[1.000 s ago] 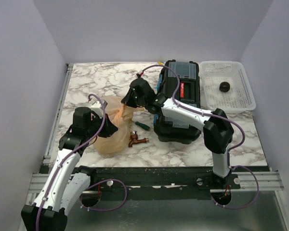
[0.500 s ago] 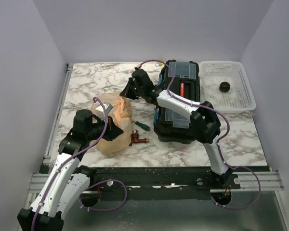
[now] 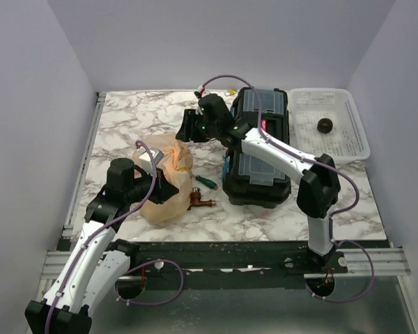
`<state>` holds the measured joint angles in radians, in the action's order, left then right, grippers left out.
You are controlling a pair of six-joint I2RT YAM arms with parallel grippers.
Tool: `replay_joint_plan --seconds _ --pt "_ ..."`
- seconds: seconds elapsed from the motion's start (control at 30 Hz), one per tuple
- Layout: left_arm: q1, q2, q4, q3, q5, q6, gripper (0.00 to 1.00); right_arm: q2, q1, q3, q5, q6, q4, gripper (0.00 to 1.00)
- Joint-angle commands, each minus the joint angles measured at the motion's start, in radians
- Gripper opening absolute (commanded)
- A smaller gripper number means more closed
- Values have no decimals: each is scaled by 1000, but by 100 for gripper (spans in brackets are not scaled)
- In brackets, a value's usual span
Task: Take the fake fruits out of the plastic bag
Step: Untie the plastic bag at the center of the board.
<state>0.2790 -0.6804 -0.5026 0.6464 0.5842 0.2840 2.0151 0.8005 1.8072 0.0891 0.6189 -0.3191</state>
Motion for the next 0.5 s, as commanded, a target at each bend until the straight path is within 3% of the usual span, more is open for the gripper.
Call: replay_joint_plan --seconds 0.0,0.13,0.47 --pt "5 -4 9 2 8 -14 0 -118 23 -47 -59 -97 -96 54" --pt "5 -2 6 2 9 -15 0 -201 66 -147 -79 -121 -88 56" --pt "5 13 26 -2 46 -18 0 -249 143 -334 139 -29 158 57"
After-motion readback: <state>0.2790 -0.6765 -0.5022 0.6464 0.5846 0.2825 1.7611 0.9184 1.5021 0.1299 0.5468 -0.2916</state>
